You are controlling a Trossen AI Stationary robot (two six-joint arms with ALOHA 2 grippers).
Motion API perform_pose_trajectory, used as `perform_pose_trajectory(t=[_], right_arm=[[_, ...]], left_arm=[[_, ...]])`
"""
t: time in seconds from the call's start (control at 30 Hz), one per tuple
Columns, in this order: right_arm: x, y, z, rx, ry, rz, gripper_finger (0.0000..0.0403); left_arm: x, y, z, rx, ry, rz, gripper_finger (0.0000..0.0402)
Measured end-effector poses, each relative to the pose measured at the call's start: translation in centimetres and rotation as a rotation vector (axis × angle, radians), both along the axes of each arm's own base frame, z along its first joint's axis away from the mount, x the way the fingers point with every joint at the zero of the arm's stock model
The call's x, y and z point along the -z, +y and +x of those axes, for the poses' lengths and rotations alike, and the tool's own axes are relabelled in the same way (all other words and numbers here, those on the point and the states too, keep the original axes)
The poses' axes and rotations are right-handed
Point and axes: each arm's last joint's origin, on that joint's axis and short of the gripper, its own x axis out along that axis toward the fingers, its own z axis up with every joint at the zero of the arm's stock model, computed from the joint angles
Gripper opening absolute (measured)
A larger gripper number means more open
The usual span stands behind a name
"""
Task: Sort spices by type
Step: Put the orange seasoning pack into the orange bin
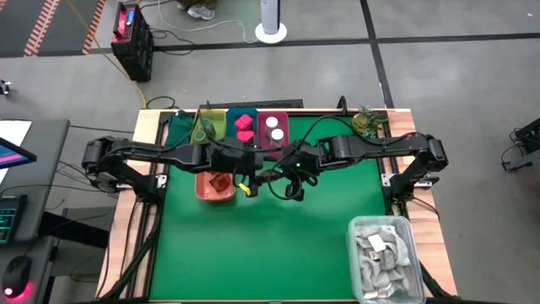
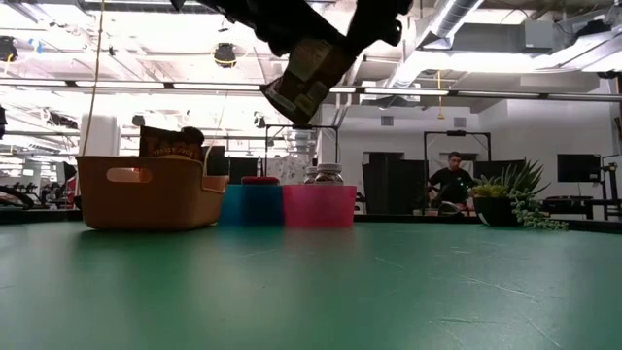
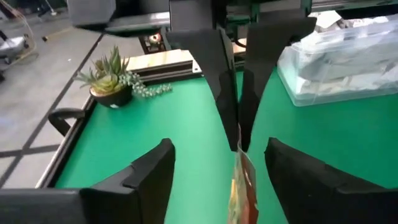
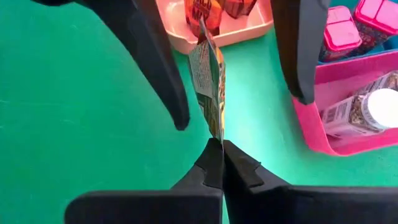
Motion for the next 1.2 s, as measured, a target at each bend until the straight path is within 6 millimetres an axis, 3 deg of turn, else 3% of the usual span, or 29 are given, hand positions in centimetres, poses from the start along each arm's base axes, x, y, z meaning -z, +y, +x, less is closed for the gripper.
perform_pose_trajectory(t=[0.13, 0.5, 0.93, 1.2], right_arm=[[-0.1, 0.3, 0.1, -0.027, -0.015, -0.014, 0.0024], [-0.1, 0.5, 0.2, -0.070, -0.019, -0.045, 0.0061], [-0.1, -0.4, 0.1, -0.042, -0.004, -0.048, 0.0215], [0.8, -0.8, -0.7, 0.028, 0.085, -0.146, 0.0239]], left_arm=[[-0.1, 0.0, 0.0, 0.015, -0.001, 0.044, 0.0192], [0.5, 0.0, -0.2, 0.029, 0.075, 0.066, 0.0009], [1.1, -0.1, -0.9, 0.032, 0.169, 0.061, 0.0001], [-1.8, -0.2, -5.4, 0.002, 0.200, 0.030, 0.0000]])
